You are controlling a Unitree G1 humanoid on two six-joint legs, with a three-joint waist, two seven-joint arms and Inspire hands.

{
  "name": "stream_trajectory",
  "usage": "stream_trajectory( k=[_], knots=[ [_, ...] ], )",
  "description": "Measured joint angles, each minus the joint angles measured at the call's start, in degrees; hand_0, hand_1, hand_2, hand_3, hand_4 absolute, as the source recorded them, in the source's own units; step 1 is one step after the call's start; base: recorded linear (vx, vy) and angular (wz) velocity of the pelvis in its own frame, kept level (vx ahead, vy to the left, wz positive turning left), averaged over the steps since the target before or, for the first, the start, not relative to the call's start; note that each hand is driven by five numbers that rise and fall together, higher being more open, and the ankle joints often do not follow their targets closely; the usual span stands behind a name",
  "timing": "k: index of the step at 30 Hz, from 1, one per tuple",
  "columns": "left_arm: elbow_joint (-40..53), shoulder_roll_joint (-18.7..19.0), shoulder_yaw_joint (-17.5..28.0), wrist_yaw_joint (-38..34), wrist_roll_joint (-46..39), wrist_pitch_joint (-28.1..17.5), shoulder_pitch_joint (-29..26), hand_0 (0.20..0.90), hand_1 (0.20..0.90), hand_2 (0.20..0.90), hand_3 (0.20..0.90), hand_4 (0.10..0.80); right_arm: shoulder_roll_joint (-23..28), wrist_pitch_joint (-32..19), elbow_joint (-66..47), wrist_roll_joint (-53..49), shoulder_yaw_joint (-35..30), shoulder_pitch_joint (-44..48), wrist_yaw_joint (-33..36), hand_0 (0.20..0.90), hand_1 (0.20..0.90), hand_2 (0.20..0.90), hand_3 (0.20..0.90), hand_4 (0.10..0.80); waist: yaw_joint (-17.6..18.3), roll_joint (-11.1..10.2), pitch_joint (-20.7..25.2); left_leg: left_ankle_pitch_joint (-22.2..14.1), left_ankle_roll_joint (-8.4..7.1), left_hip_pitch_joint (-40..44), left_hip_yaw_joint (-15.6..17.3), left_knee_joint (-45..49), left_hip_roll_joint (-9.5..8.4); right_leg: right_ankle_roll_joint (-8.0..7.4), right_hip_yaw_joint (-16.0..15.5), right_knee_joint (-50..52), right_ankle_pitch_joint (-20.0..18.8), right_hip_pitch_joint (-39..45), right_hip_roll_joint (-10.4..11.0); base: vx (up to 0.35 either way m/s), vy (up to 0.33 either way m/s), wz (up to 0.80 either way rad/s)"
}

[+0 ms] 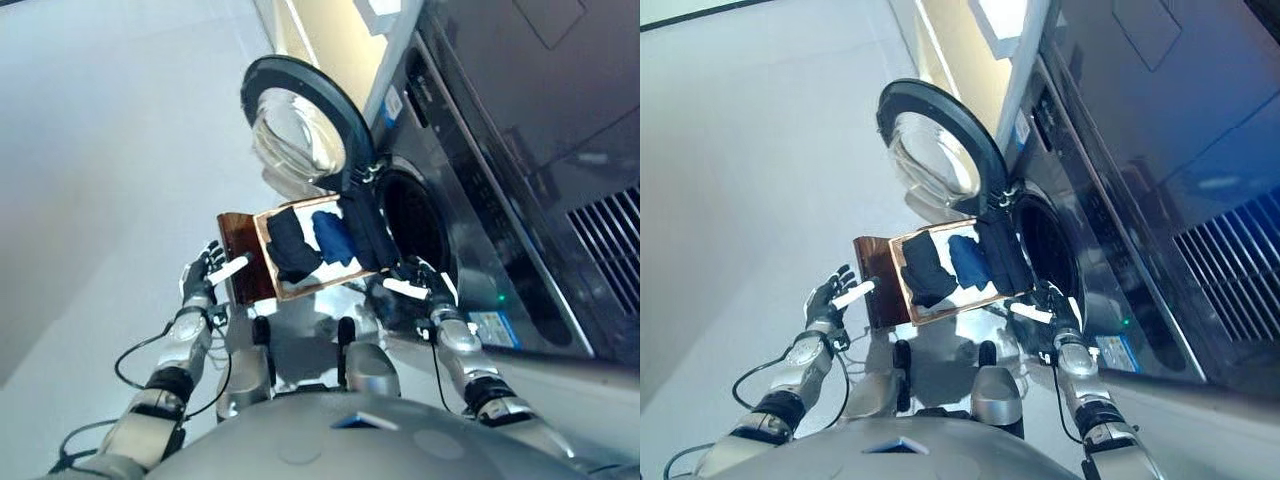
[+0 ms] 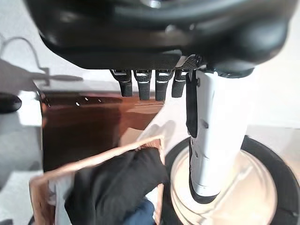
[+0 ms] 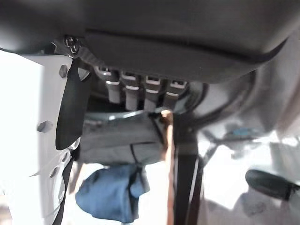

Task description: Pick up the clothes and place them into the washing machine

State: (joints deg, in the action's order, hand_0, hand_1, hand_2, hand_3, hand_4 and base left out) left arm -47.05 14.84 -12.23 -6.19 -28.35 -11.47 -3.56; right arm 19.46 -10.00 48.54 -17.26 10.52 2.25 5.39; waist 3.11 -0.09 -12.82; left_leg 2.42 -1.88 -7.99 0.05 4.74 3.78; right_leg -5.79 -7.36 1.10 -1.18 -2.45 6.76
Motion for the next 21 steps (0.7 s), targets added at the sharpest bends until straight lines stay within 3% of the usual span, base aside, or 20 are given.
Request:
stream_trajectory(
  k=[2,6,11,21],
  knots=[
    [0.25,-1.25,-0.09,0.02,-0.5,0.2,0.38,0.9,0.9,0.9,0.9,0.8,1.26,-0.06,-0.11,0.01,-1.42,0.94,0.35,0.9,0.9,0.9,0.9,0.8,-0.61,1.48,-0.11,-0.1,0.18,-0.28,1.1,-1.22,0.28,0.08,0.62,0.83,0.0,-1.38,-0.09,0.13,0.076,-0.05],
    [1.99,-0.7,-0.04,-0.05,-0.62,0.21,1.95,0.9,0.9,0.9,0.9,0.8,1.52,-0.11,-0.51,0.26,-2.05,1.49,1.2,0.9,0.9,0.9,0.9,0.8,-0.74,1.35,-0.17,1.69,1.93,0.31,3.75,-4.95,-0.14,-0.1,2.09,0.95,-0.51,-3.72,0.54,0.004,0.129,-0.19],
    [4.57,-0.45,0.02,-0.12,-0.62,0.17,1.76,0.9,0.9,0.9,0.9,0.8,1.48,0.0,-0.5,1.12,-1.9,2.29,2.42,0.9,0.9,0.9,0.9,0.8,-0.71,1.33,-0.21,3.52,3.0,-1.19,5.69,-7.93,-1.7,-1.68,3.45,-0.03,-1.8,-6.86,1.72,-0.008,0.06,-0.13],
    [5.21,-0.28,-0.36,-0.22,-0.84,-0.1,-0.39,0.9,0.9,0.9,0.9,0.8,1.81,0.19,6.42,5.84,0.12,11.95,5.54,0.9,0.9,0.9,0.9,0.8,-1.17,1.23,-0.95,3.75,2.83,-3.64,4.55,-8.97,-1.89,-1.81,2.01,-2.66,-2.37,-7.98,1.95,0.0,-0.009,0.05]
  ],
)
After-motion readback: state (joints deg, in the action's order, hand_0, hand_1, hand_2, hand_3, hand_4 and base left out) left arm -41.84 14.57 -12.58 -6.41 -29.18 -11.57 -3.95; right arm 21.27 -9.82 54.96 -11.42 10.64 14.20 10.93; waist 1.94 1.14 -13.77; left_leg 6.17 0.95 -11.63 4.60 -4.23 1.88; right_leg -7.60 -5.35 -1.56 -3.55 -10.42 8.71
